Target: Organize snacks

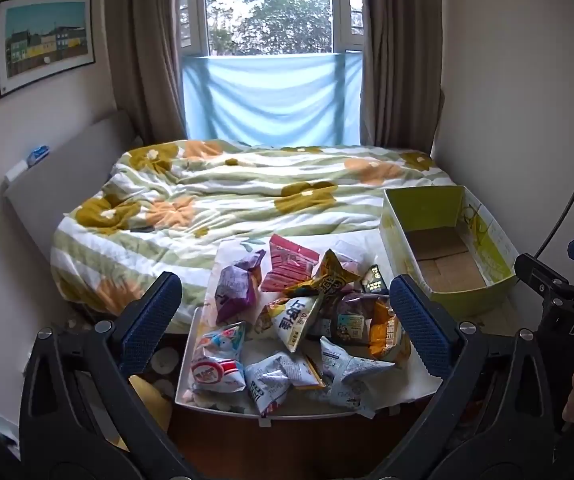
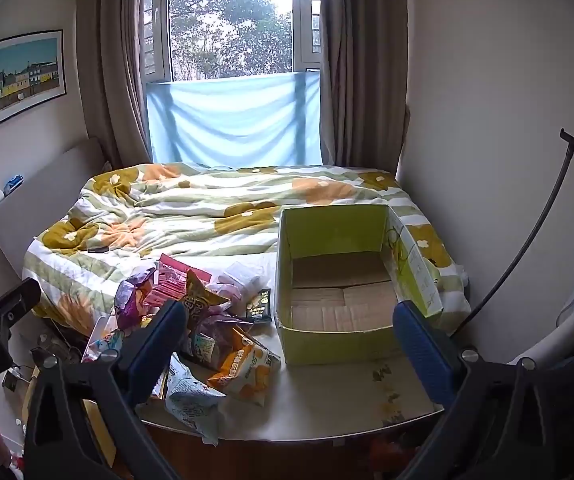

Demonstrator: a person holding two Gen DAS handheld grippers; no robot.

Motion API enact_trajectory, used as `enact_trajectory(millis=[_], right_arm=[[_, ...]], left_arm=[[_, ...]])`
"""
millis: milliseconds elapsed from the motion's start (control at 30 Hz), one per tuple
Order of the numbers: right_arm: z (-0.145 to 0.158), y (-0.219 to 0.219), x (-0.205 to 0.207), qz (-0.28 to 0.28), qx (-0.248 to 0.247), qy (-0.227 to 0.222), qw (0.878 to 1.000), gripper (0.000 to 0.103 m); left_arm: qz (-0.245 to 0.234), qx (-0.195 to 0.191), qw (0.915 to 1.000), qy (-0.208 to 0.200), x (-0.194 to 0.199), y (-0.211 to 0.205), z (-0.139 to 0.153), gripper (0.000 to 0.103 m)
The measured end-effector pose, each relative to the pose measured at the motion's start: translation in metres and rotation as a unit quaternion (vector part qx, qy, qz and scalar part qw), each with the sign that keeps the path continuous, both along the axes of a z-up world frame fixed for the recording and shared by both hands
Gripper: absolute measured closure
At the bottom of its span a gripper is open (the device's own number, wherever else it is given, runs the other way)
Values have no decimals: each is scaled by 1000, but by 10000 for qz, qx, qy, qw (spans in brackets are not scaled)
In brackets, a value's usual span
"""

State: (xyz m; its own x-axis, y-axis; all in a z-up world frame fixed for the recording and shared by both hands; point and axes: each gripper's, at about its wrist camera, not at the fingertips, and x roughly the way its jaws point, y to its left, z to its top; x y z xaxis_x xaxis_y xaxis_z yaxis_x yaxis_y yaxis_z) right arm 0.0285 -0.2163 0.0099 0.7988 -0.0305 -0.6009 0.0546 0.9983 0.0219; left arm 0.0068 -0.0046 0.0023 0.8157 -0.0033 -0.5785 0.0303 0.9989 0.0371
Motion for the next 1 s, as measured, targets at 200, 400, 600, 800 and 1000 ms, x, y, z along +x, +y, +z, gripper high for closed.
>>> enact_trajectory(millis=[200, 400, 600, 800, 1000], right_arm=[[-1, 3, -2, 68, -4, 36, 10000, 0], [-2, 4, -3, 101, 24, 58, 9999, 0], [-2, 5, -3, 118, 33, 67, 9999, 0], [-2, 6, -4, 124, 30, 72, 9999, 0], [-3, 6, -5, 129, 38, 77, 9999, 0]], left_arm=[[27, -1, 10000, -4, -1, 0, 2, 1], [32, 6, 10000, -6, -1, -2, 3, 1], [28, 12, 10000, -9, -1, -2, 2, 1], [30, 13, 10000, -10, -1, -2, 1, 1], [30, 16, 10000, -13, -3, -1, 2, 1]])
